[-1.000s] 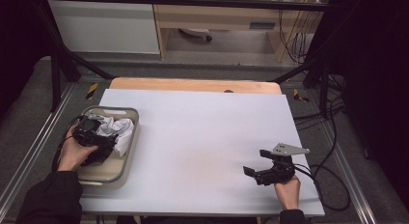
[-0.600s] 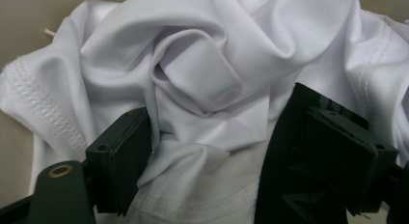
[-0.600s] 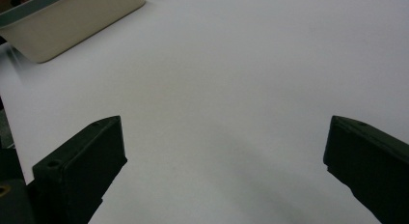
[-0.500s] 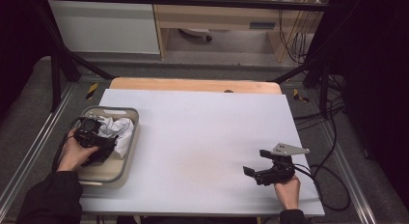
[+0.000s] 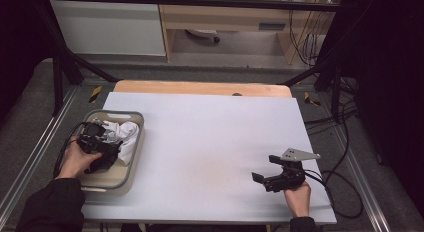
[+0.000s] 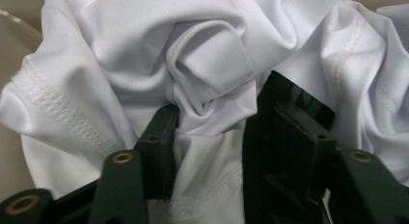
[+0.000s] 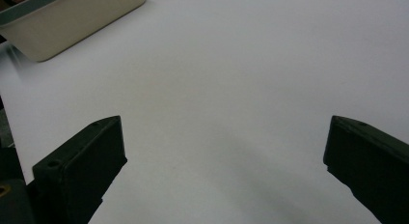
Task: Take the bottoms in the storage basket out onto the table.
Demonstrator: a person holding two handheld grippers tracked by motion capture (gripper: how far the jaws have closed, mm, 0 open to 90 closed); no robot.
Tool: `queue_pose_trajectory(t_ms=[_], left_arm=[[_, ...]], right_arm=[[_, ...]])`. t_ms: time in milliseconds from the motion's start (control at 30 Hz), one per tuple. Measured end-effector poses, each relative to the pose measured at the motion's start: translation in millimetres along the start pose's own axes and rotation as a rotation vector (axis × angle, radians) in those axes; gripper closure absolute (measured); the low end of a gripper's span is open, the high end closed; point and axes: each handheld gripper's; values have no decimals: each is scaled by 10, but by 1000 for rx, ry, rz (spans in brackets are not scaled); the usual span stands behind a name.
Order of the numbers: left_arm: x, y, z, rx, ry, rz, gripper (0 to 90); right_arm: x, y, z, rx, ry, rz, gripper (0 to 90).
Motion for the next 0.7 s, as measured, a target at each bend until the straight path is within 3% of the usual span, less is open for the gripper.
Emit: queue_pose_trajectory(t_ms=[367,700], left_arm=[[-49,-25,22,29,2,-30,598],[-67,-23,55,16,-4,-37,717]], right_arm=[[1,3,-11,6,0,1,17],[2,4,-17,10,0,-2,17]])
Point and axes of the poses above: each handheld gripper's, and its own axes: z roughly backward along the jaws, y roughly out of its underside, x roughly to its left, and after that the axes turned 10 degrees about -z, right-handed
